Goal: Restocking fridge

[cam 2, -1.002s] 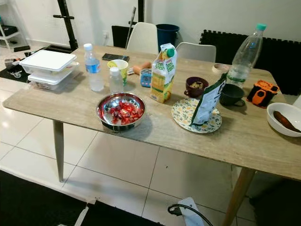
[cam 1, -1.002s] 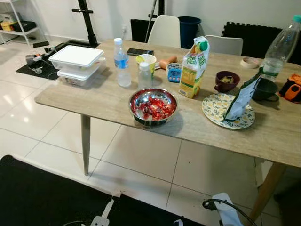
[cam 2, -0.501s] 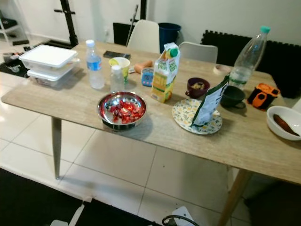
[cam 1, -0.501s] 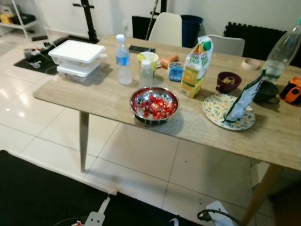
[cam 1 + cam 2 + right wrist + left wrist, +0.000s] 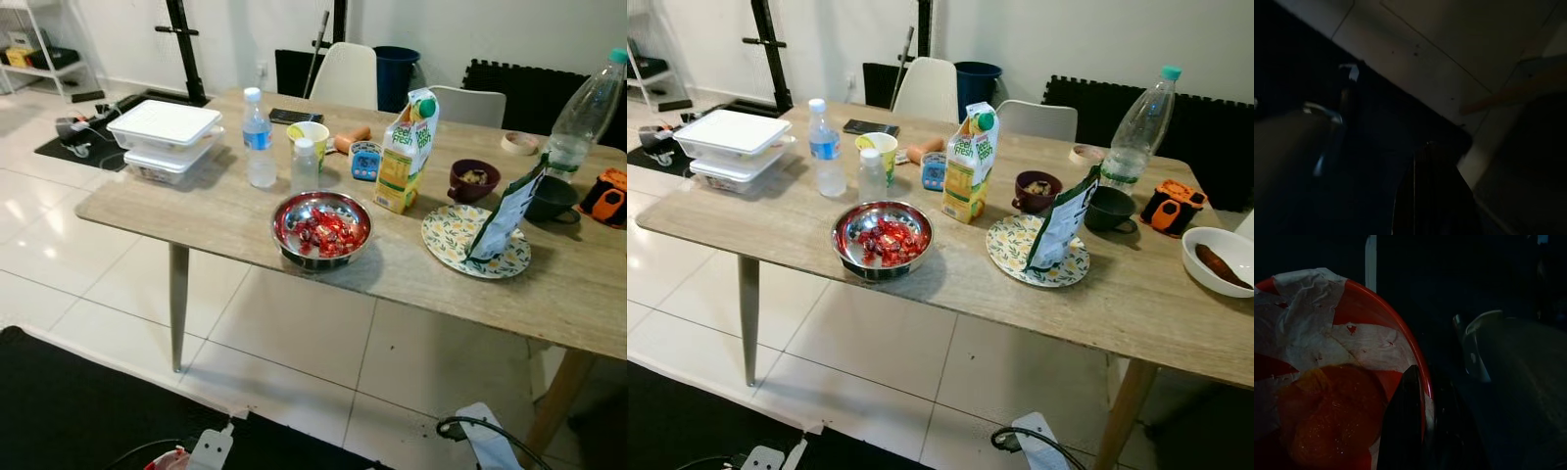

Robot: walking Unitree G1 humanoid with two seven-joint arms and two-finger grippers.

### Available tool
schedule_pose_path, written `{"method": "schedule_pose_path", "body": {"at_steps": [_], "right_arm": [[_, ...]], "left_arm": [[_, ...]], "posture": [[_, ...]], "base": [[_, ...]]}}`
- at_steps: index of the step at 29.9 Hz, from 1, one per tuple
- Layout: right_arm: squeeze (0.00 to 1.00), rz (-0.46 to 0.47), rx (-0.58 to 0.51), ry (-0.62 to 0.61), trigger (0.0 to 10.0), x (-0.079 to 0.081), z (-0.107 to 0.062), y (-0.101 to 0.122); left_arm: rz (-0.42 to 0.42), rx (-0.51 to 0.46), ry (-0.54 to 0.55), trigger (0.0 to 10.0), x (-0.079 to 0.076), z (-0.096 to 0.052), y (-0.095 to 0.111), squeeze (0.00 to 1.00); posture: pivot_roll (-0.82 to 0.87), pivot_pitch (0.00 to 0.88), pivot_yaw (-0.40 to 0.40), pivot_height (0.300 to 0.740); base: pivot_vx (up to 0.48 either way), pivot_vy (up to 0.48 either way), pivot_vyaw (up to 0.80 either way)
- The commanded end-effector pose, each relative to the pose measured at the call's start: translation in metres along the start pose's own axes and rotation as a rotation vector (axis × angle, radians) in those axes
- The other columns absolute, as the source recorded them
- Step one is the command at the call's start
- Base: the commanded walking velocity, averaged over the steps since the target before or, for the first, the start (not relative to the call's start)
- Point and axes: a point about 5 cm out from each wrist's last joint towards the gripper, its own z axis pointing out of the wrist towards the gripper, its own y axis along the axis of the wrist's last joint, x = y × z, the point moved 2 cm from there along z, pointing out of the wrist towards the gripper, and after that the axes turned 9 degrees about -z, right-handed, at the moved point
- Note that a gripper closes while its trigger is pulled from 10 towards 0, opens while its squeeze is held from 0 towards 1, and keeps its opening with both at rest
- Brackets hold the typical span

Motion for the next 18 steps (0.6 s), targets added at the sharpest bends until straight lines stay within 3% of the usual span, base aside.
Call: {"method": "schedule_pose_path", "body": {"at_steps": [1, 8, 18], "right_arm": [[0.0, 0.023, 0.023, 0.018, 10.0, 0.012, -0.001, -0.007], [0.0, 0.032, 0.028, 0.042, 10.0, 0.025, -0.002, -0.01], [0.0, 0.041, 0.054, 0.031, 10.0, 0.021, -0.003, -0.02]], "left_arm": [[0.049, -0.012, -0.018, 10.0, -0.005, 0.001, 0.007, 0.0], [0.08, 0.009, -0.036, 10.0, -0.009, 0.001, 0.001, 0.0], [0.085, 0.036, -0.051, 10.0, -0.015, 0.001, -0.009, 0.0]], "posture": [[-0.04, 0.017, -0.006, 0.74], [-0.08, 0.014, 0.008, 0.74], [-0.08, 0.01, 0.001, 0.74]], "base": [[0.0, 0.0, 0.0], [0.0, 0.0, 0.0], [0.0, 0.0, 0.0]]}}
